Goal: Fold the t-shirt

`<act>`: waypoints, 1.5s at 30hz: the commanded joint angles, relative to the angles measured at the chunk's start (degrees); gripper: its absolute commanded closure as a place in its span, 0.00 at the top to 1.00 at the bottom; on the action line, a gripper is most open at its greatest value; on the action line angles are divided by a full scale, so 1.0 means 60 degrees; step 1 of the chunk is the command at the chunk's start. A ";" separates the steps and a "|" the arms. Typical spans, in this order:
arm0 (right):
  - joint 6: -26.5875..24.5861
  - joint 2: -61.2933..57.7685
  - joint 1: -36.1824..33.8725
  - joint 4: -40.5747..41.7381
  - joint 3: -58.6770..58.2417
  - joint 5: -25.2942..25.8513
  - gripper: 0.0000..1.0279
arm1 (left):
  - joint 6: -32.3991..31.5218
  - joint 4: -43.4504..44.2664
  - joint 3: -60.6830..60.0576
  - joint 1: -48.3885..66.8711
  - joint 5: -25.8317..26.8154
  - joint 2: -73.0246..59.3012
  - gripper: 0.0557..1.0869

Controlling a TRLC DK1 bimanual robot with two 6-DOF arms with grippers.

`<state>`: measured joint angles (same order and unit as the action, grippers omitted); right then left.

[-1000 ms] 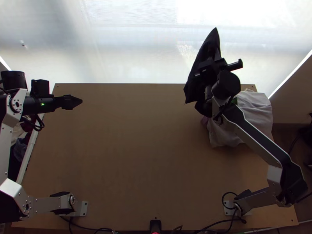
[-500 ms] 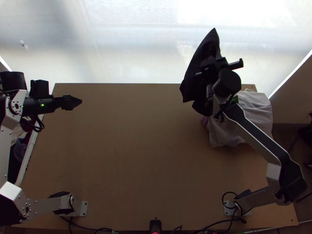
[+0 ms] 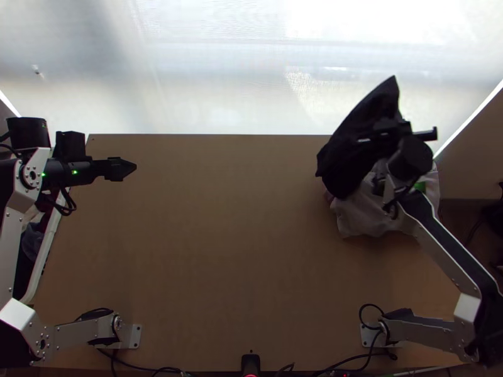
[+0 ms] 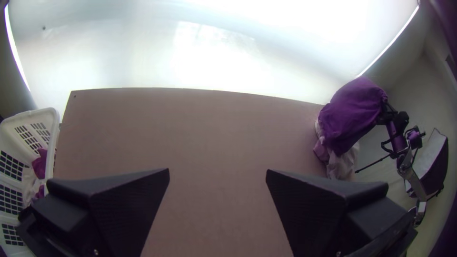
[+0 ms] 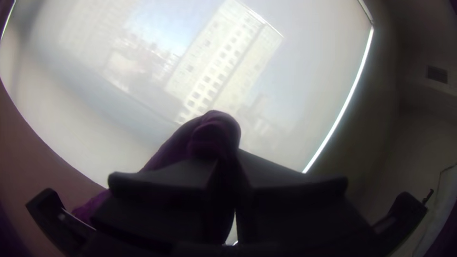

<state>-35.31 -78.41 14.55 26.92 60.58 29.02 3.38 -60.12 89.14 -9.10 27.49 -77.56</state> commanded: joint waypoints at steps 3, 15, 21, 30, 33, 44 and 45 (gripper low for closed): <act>0.1007 0.1584 -0.3113 0.0026 -0.2669 -0.1774 0.03 | -0.0021 0.0000 -0.0004 0.0741 -0.0582 -0.0023 0.96; 0.1036 0.0559 -0.6262 0.0436 -0.3944 -0.3942 0.03 | 0.0096 -0.0088 0.0128 0.1825 -0.1051 -0.0374 0.96; 0.0348 -0.0188 -0.6760 0.0421 -0.3988 -0.4001 0.07 | 0.0111 -0.0146 0.0099 0.2089 -0.1153 -0.0374 0.96; -0.0634 -0.0320 -0.6833 0.0113 -0.4471 -0.4103 0.96 | 0.0243 -0.0190 -0.0004 0.2176 -0.1182 -0.0374 0.96; -0.0707 0.0075 -0.6819 -0.0253 -0.4647 -0.4279 0.96 | 0.0272 -0.0190 -0.0033 0.2206 -0.1241 -0.0360 0.96; -0.0809 0.4045 -0.6614 -0.3739 -0.5189 -0.5744 0.96 | 0.0448 -0.0352 -0.0048 0.2279 -0.1373 -0.0286 0.96; -0.0795 0.4470 -0.6570 -0.4003 -0.5233 -0.5817 0.96 | 0.0448 -0.0366 -0.0048 0.2279 -0.1358 -0.0272 0.96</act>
<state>-39.77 -65.17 -25.52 14.37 30.70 -1.48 5.61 -61.89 89.01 4.40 19.42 -79.44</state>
